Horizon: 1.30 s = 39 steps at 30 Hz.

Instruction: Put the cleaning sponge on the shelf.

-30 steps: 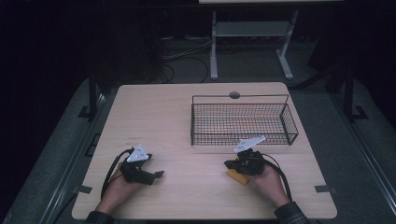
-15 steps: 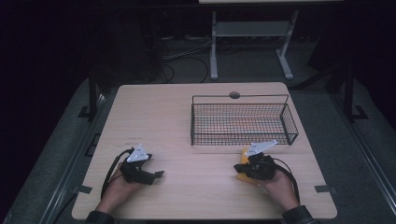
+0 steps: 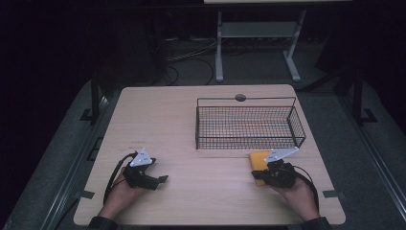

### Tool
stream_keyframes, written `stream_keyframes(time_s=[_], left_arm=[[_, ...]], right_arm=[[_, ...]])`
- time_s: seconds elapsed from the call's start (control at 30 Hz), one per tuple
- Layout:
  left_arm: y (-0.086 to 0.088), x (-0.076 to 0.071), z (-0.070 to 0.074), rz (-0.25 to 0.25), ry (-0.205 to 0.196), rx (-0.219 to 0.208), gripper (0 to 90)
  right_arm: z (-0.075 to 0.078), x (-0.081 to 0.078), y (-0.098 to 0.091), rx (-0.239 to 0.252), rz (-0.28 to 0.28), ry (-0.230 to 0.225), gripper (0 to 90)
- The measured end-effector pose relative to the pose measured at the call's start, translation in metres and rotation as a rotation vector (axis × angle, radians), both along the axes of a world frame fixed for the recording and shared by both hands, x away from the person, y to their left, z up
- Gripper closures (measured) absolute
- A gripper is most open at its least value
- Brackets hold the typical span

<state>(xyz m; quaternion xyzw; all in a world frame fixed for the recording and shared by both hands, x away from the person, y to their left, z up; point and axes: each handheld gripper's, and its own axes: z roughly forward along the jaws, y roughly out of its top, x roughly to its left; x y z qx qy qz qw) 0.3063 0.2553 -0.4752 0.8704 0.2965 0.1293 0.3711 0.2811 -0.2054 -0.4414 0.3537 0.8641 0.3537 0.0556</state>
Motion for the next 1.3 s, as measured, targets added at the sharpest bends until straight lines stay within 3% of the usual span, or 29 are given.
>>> stream_keyframes(time_s=[0.47, 0.73, 0.8, 1.13, 1.17, 1.3], left_arm=[[0.000, 0.000, 0.000, -0.001, 0.000, 0.001, 13.9], [0.000, 0.000, 0.000, -0.001, 0.000, 0.001, 13.9], [0.000, 0.000, 0.000, -0.001, 0.000, 0.000, 14.0], [0.000, 0.000, 0.000, 0.001, -0.001, -0.003, 13.9], [0.000, 0.000, 0.000, 0.002, -0.002, -0.005, 13.9], [0.000, 0.000, 0.000, 0.002, -0.002, -0.004, 14.0]], right_arm=[[0.000, -0.006, -0.032, -0.003, -0.067, -0.002, 89.4], [0.005, -0.010, -0.039, 0.011, -0.079, -0.011, 88.0], [0.008, -0.009, -0.038, 0.020, -0.087, -0.013, 84.1], [0.023, -0.004, -0.036, -0.036, -0.115, -0.022, 58.6], [0.025, -0.002, -0.036, -0.056, -0.125, -0.019, 50.6], [0.025, 0.004, -0.035, -0.106, -0.152, 0.006, 35.7]])
